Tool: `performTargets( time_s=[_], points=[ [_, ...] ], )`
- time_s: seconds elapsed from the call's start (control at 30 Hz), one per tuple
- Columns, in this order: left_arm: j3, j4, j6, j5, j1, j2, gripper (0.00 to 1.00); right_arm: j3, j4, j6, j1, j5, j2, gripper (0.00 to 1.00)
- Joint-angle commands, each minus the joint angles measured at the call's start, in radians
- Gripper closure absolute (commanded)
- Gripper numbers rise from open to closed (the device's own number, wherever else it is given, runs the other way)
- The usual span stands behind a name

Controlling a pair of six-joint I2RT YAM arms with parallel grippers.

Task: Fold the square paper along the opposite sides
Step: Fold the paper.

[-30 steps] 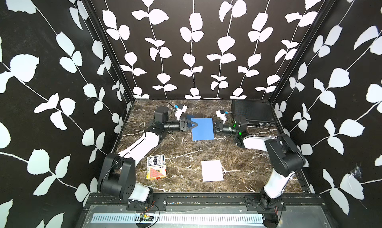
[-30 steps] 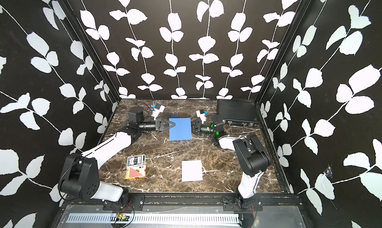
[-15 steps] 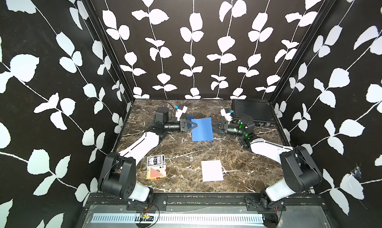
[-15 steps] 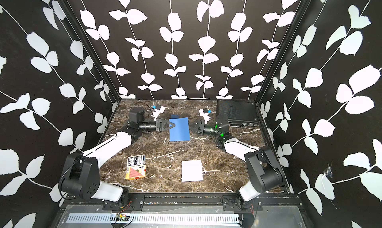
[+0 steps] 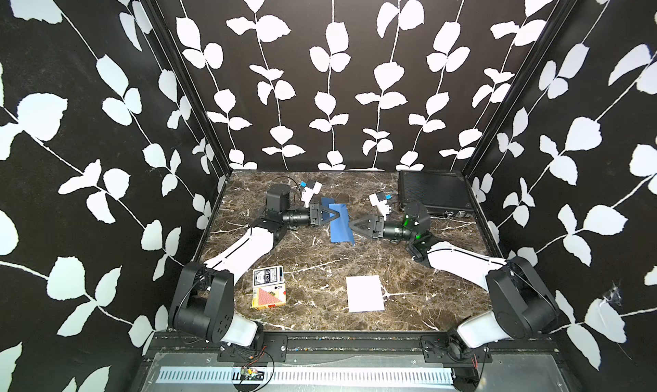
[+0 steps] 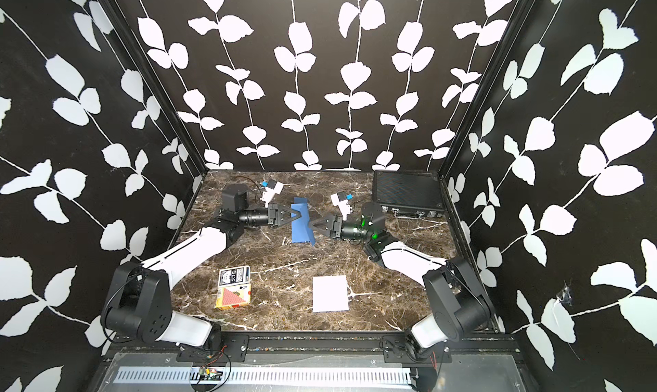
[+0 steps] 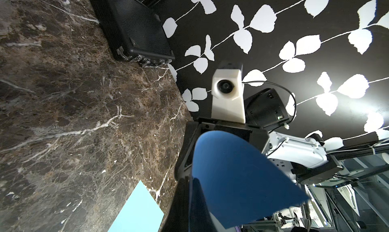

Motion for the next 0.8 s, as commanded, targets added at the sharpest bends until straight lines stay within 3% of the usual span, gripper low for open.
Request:
performTargets(
  time_s=[0.0,0.23,0.77],
  points=[
    [-0.019,0.043,-0.008,0.004,-0.005,-0.021,1.0,0.063,0.037,-0.032,0.015,0.009,0.033,0.3],
    [-0.018,0.058,-0.019,0.008,-0.007,-0.022,1.0,0.13,0.088,-0.018,0.046,0.006,0.115,0.34],
    [-0.02,0.074,-0.028,0.009,-0.008,-0.022,1.0,0.178,0.21,0.053,0.056,0.007,0.177,0.59]
  ],
)
